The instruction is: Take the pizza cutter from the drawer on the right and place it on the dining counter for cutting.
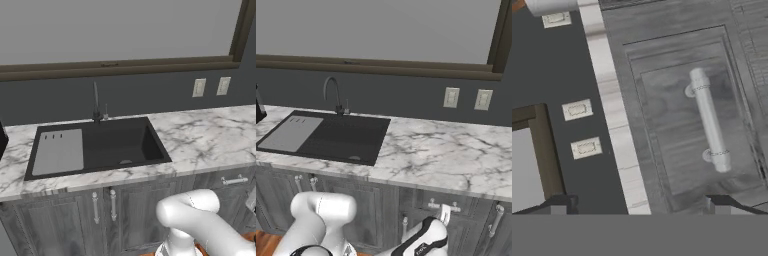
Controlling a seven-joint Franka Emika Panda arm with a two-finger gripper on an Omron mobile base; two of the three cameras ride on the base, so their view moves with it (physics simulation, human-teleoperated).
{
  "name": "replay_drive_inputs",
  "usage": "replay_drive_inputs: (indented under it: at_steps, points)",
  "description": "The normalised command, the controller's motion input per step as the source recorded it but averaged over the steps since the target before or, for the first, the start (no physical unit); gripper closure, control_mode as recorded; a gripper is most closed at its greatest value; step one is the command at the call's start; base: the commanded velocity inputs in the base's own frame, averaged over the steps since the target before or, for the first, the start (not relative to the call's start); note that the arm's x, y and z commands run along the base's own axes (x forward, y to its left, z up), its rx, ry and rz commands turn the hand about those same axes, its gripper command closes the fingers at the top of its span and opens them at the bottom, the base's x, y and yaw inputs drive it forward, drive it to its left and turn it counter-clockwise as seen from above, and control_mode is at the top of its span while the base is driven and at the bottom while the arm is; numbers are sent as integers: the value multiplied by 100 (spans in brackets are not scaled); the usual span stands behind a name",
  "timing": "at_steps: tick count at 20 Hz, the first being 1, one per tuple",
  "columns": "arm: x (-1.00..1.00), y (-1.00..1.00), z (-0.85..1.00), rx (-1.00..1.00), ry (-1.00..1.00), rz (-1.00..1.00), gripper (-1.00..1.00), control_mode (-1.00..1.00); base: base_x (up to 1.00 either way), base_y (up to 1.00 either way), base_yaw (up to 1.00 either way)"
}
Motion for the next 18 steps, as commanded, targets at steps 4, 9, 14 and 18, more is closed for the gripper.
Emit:
replay_drive_inputs:
  at_steps: [4, 9, 14, 18]
  points:
    - [17, 0, -12, 0, -7, 0, -100, -100, 0, 0, 0]
    - [15, 0, -7, 0, 0, 0, -100, -100, 0, 0, 0]
    - [11, 0, -10, -1, 0, 0, -100, -100, 0, 0, 0]
    - [17, 0, -14, -2, 0, 0, -100, -100, 0, 0, 0]
